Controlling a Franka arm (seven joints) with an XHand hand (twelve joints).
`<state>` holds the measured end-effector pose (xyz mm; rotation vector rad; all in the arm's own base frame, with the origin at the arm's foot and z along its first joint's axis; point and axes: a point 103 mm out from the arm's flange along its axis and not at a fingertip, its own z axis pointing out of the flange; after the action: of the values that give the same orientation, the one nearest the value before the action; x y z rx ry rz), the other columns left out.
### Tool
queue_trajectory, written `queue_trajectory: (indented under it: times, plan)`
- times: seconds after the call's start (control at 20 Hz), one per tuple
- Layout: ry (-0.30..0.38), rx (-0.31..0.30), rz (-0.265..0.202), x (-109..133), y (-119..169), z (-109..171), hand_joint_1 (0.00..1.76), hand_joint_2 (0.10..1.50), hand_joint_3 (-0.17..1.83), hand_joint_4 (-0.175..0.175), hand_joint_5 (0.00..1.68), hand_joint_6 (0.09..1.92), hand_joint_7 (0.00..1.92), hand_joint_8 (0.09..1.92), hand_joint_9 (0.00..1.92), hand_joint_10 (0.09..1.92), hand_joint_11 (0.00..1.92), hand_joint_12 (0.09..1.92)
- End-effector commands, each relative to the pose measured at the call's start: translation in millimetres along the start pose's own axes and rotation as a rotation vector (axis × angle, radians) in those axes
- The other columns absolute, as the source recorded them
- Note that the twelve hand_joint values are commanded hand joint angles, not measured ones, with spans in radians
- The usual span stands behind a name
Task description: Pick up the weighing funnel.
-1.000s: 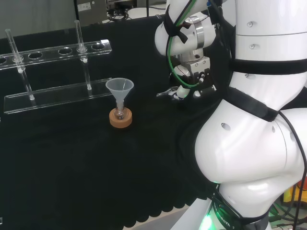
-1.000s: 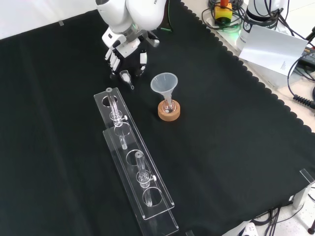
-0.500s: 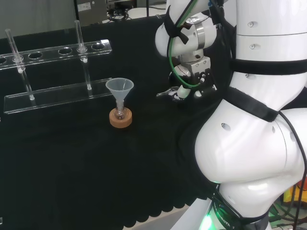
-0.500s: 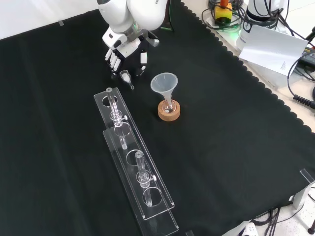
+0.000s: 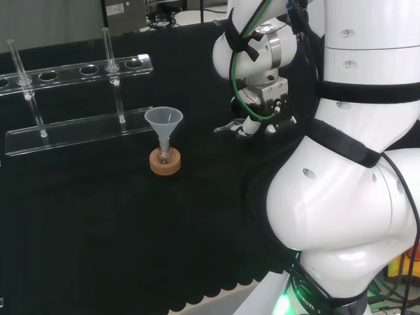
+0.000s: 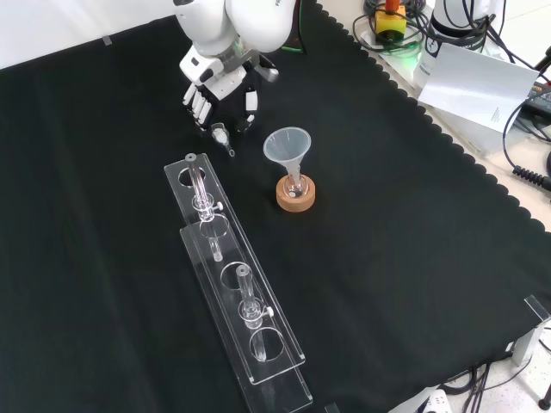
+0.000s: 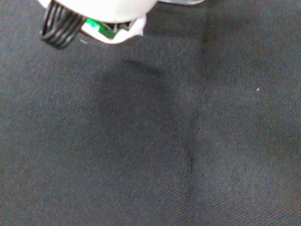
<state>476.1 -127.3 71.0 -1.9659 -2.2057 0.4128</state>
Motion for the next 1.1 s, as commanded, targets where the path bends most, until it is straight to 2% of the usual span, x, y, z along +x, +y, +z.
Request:
queue_trajectory:
  times: [0.05,0.45,0.75,1.1]
  plan:
    - [0.009,0.003,0.001,-2.4,0.0,0.1,0.98,0.60,0.65,0.008,0.59,0.67,0.65,0.69,0.76,0.50,0.45,1.28]
    - [0.000,0.002,-0.026,17.3,6.9,1.0,0.98,0.60,0.65,0.009,0.59,0.69,0.65,0.69,0.76,0.50,0.45,1.28]
    - [0.015,0.000,-0.026,5.0,5.3,2.2,0.98,0.60,0.65,0.010,0.59,0.70,0.64,0.69,0.76,0.50,0.45,1.28]
    - [0.018,0.003,-0.028,3.4,5.4,1.6,0.98,0.60,0.66,0.011,0.59,0.70,0.65,0.69,0.76,0.50,0.45,1.28]
